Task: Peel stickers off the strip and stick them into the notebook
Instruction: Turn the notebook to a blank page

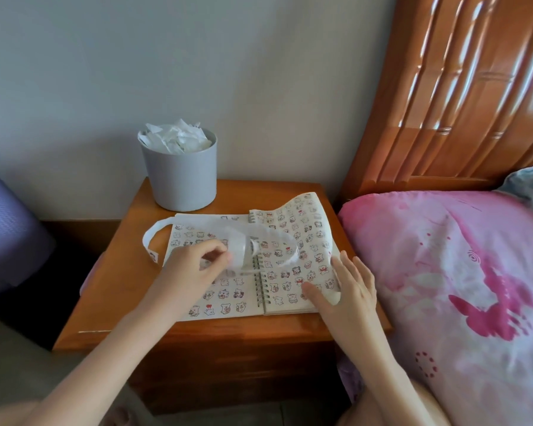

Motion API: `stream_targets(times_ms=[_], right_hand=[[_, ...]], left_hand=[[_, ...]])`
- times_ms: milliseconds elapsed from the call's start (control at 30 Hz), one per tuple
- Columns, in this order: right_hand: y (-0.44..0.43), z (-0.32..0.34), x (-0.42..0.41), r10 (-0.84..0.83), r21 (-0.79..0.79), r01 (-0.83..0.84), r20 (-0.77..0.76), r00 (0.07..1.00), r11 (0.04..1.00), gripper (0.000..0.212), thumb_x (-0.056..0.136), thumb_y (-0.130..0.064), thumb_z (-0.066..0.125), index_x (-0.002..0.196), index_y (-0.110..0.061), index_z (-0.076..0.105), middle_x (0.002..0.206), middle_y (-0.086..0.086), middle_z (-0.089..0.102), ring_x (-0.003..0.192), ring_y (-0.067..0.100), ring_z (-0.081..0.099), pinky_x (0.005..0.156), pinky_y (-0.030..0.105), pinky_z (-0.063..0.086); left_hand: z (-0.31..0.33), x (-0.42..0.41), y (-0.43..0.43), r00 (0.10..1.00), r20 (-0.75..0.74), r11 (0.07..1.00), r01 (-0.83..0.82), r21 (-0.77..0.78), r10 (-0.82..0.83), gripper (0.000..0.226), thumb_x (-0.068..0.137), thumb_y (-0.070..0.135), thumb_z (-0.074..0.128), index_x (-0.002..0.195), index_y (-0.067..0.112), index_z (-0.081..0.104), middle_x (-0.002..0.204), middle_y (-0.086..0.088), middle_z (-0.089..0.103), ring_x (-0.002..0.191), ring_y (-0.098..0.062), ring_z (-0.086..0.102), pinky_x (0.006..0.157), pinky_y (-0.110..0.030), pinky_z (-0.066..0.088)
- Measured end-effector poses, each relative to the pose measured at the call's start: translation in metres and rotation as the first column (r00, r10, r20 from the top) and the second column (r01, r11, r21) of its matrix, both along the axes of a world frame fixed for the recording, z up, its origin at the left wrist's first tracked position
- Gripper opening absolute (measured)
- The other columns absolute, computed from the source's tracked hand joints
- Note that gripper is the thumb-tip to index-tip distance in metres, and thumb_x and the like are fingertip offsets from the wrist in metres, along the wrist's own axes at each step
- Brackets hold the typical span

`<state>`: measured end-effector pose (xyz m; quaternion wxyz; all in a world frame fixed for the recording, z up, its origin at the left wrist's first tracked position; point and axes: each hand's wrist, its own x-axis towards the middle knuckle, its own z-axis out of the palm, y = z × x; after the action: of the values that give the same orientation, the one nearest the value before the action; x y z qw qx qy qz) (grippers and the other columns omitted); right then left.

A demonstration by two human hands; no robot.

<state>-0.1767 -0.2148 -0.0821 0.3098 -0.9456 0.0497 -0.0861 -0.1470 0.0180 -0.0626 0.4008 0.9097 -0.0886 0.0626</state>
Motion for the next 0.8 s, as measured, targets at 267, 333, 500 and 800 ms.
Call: stream_targets(times_ms=[267, 333, 500, 800], right_hand=[[0.011, 0.013, 0.003, 0.015, 0.633, -0.068, 0.088, 0.996, 0.771, 0.071, 0.071, -0.056, 0.067, 0.135, -0.035, 0.042, 0.129, -0.011, 0.055, 0.111, 0.007, 0.059, 0.095, 0.033, 0.050], [0.017, 0.019, 0.004, 0.027, 0.696, -0.099, 0.114, 0.993, 0.711, 0.061, 0.079, -0.038, 0.069, 0.134, -0.030, 0.044, 0.122, -0.007, 0.059, 0.098, 0.004, 0.064, 0.081, 0.022, 0.054], [0.044, 0.031, 0.008, 0.162, 0.762, -0.200, 0.126, 0.979, 0.616, 0.057, 0.083, -0.008, 0.068, 0.131, -0.026, 0.043, 0.114, 0.000, 0.059, 0.081, -0.003, 0.067, 0.061, 0.013, 0.052], [0.109, 0.014, 0.011, 0.399, 0.626, -0.289, -0.040, 0.916, 0.724, 0.050, 0.086, -0.021, 0.068, 0.129, -0.032, 0.046, 0.115, -0.011, 0.055, 0.088, 0.011, 0.062, 0.064, 0.020, 0.056]], left_hand=[[0.021, 0.000, 0.034, 0.970, 0.084, 0.971, -0.222, -0.085, 0.229, 0.011, 0.089, 0.023, 0.060, 0.080, 0.021, 0.066, 0.076, 0.008, 0.069, 0.065, -0.001, 0.065, 0.060, -0.011, 0.044], [0.027, -0.002, 0.042, 0.958, 0.106, 0.962, -0.259, -0.083, 0.267, 0.013, 0.089, 0.024, 0.059, 0.078, 0.021, 0.066, 0.073, 0.006, 0.069, 0.066, -0.003, 0.066, 0.061, -0.018, 0.045], [0.039, -0.003, 0.067, 0.916, 0.134, 0.923, -0.362, -0.127, 0.378, 0.012, 0.090, 0.021, 0.058, 0.085, 0.015, 0.067, 0.080, -0.001, 0.070, 0.073, -0.009, 0.066, 0.057, -0.009, 0.039], [0.045, -0.002, 0.109, 0.808, 0.158, 0.822, -0.551, -0.142, 0.568, 0.022, 0.091, 0.019, 0.055, 0.101, 0.005, 0.068, 0.098, -0.007, 0.068, 0.083, -0.017, 0.062, 0.053, 0.006, 0.035]])
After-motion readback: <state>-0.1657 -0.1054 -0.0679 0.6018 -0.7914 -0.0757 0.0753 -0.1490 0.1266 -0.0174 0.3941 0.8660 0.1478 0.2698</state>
